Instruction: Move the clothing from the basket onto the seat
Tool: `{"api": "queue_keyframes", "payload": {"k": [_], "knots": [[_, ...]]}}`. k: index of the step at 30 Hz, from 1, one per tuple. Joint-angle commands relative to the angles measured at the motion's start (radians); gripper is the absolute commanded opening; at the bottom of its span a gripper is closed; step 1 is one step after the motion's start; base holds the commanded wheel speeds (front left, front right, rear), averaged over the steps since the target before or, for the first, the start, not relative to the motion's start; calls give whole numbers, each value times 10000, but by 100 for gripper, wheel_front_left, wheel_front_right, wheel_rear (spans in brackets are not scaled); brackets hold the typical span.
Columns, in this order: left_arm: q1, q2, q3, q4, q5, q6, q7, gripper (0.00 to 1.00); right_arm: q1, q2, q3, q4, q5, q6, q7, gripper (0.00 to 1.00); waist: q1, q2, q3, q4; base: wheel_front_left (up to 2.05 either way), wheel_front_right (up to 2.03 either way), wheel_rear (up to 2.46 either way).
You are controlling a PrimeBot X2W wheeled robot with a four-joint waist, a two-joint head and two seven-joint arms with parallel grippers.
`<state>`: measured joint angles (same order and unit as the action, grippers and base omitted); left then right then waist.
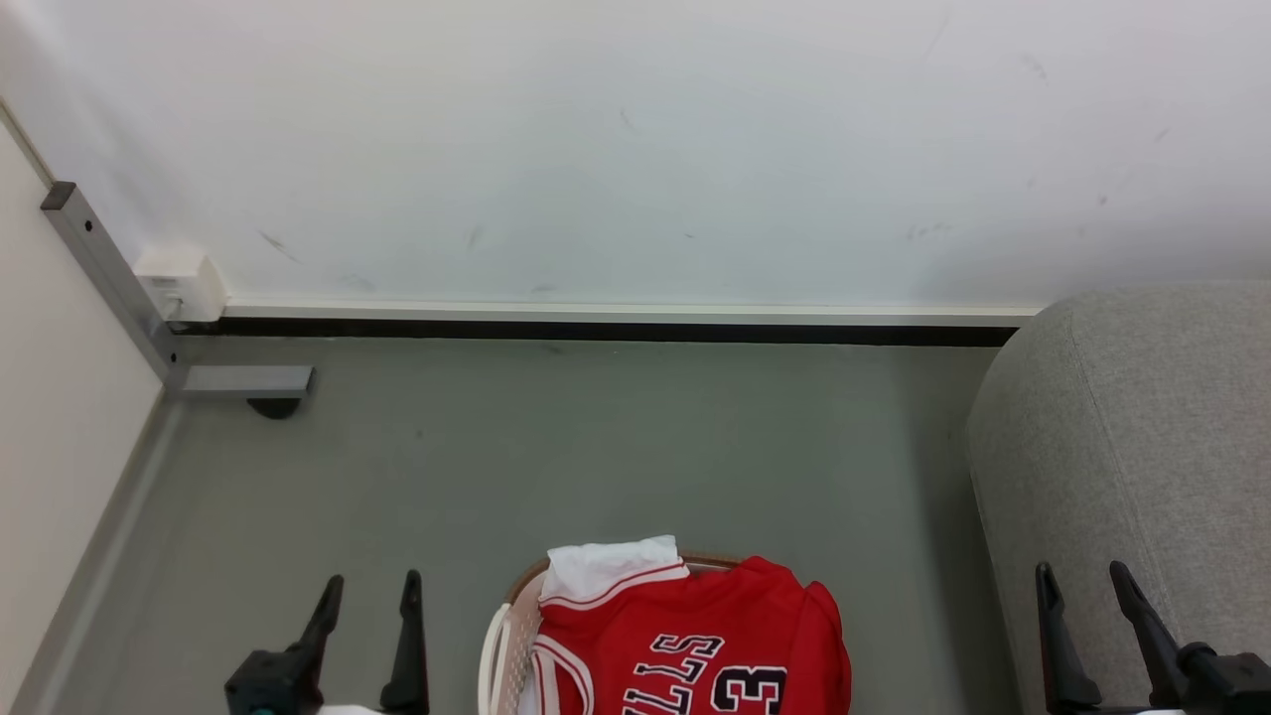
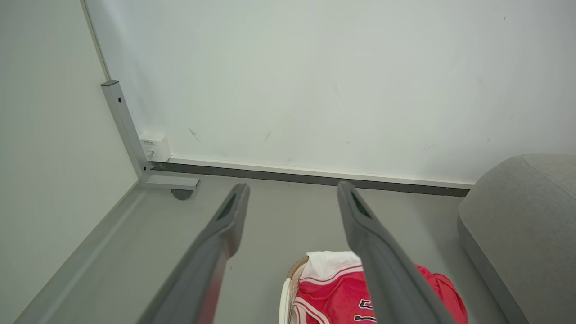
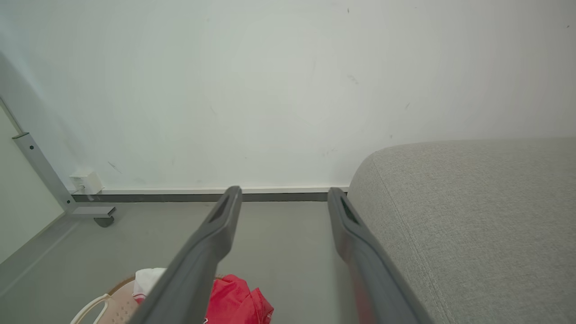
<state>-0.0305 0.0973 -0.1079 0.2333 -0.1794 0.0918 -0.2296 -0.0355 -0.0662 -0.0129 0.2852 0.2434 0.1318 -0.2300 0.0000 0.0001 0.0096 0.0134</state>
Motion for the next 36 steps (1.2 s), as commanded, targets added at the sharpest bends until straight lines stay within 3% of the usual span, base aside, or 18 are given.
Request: {"api": "queue_keyframes", "payload": {"k": [1, 17, 24, 30, 36], "knots": [[112, -6, 40, 61, 252, -4, -105, 100, 58, -38, -36, -10, -153, -18, -100, 100, 0, -1, -5, 8, 0, 0, 0], [130, -239, 274, 278, 1331, -224, -371, 100, 66, -225, 132, 69, -872, -21, -371, 100, 0, -1, 88, -54, 0, 0, 0], [86, -310, 412, 330, 1261, -360, -360, 100, -22, -170, 132, 78, -441, -21, -362, 100, 0, -1, 253, -165, 0, 0, 0], [-253, -381, 280, 444, 1227, -530, -360, 100, -314, -285, 210, -83, -123, -21, -362, 100, 0, -1, 714, -278, 0, 0, 0], [-1097, -431, -272, 1014, 895, -995, -354, 100, -773, -353, 131, -326, -25, -21, -360, 100, 0, -1, 1688, -424, 0, 0, 0]]}}
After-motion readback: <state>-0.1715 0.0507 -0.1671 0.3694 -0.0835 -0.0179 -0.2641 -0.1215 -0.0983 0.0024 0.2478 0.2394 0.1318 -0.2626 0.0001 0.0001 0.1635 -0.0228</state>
